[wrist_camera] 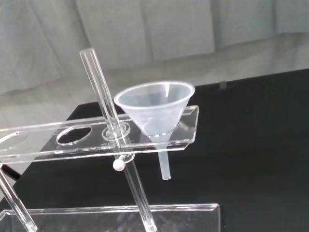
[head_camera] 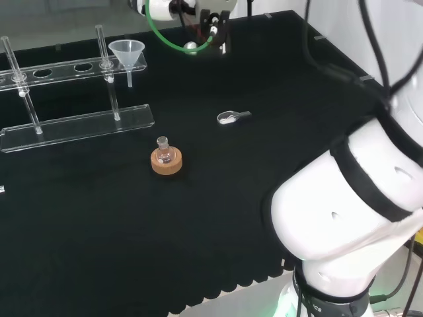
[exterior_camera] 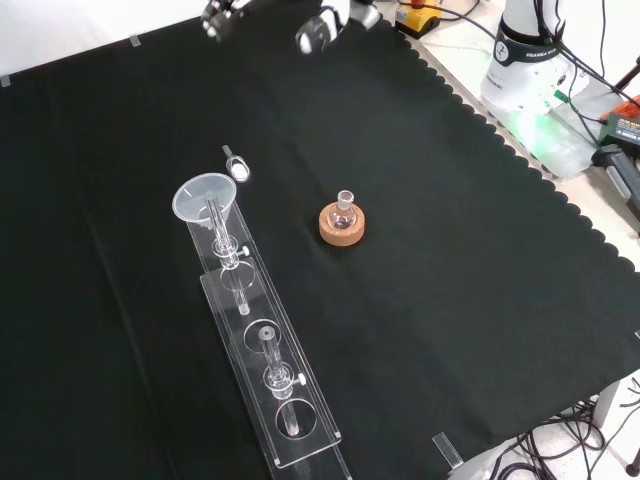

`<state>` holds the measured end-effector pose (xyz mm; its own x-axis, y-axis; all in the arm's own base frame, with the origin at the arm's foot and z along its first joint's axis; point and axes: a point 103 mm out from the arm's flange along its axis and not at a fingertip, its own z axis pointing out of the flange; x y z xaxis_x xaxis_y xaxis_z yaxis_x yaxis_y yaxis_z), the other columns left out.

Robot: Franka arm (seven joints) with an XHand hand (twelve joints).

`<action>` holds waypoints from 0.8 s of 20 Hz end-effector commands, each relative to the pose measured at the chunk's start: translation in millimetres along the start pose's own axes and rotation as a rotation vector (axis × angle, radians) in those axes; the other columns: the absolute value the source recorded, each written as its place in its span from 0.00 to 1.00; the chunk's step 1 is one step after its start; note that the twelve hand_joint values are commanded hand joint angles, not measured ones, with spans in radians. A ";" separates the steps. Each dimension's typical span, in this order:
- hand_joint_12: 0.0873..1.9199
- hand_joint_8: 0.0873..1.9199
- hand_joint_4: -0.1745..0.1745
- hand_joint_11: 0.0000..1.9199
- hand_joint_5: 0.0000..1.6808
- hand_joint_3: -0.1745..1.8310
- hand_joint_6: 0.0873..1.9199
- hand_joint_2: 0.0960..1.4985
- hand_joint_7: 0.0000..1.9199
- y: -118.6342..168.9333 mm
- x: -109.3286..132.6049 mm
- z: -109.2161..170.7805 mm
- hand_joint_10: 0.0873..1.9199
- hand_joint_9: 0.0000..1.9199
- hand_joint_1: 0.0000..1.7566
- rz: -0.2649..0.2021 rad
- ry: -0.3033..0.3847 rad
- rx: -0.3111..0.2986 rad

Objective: Pick up the funnel from the transparent funnel stand.

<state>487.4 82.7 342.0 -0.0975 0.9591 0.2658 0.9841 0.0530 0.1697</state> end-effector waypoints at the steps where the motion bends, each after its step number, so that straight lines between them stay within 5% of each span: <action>1: 0.78 0.33 0.46 0.03 0.19 0.31 0.00 0.54 0.02 79.1 -6.0 49.6 0.42 0.13 0.07 -0.077 0.060 0.010; 16: 0.79 0.33 0.47 0.02 0.16 0.31 0.00 0.49 0.00 114.6 -14.4 97.2 0.43 0.11 0.08 -0.075 0.074 0.147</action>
<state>610.2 96.9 281.4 -0.1683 0.9332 0.3175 0.9840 0.1399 0.1104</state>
